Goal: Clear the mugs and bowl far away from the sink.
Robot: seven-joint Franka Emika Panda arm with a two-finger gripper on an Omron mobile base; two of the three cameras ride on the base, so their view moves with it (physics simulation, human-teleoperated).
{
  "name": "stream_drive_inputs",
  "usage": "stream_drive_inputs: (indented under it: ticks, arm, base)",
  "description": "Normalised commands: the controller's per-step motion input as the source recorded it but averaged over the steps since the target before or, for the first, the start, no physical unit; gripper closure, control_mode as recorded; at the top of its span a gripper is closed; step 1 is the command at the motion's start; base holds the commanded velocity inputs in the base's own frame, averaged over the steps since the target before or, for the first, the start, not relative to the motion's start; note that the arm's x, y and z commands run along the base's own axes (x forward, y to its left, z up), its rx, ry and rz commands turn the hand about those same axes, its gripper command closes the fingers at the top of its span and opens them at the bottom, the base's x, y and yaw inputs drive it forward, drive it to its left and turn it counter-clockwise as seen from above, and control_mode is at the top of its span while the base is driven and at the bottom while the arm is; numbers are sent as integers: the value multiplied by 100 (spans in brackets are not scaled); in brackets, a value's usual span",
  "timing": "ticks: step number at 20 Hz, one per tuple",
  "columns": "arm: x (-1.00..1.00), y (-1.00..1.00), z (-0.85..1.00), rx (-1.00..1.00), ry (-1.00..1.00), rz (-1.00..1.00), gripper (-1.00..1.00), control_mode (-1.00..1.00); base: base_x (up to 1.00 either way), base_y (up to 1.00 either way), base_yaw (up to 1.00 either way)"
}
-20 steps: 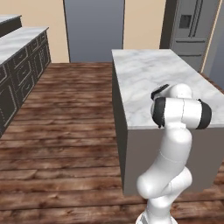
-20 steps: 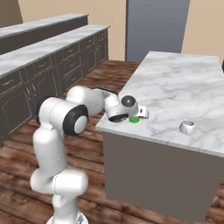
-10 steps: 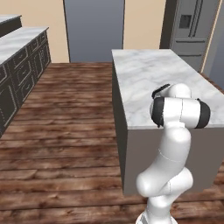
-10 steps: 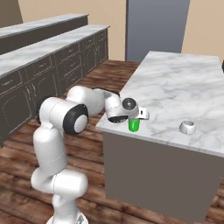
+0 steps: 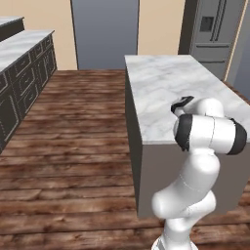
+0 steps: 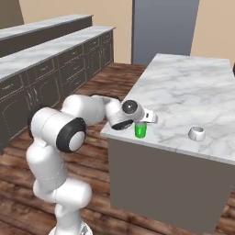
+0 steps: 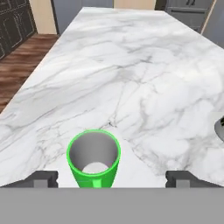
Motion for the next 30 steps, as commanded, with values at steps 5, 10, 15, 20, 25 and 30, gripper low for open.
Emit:
stream_drive_inputs:
  ticks: [5, 10, 15, 20, 25, 30]
  arm:
    - [-65, -5, 86, 0, -5, -29, -100, -100]
    - [-65, -8, 61, 0, -17, -32, -100, -100]
    - [-38, -16, 10, 0, -5, -19, -100, 100]
    - [0, 0, 0, 0, 0, 0, -100, 100]
    - [0, 0, 0, 0, 0, 0, -100, 100]
    - [0, 0, 0, 0, 0, 0, -100, 100]
  base:
    - [0, 0, 0]
    - [0, 0, 0]
    - [-36, -20, -40]
    - [-20, 0, -89]
    - [-2, -5, -92]
    - [-5, -40, -84]
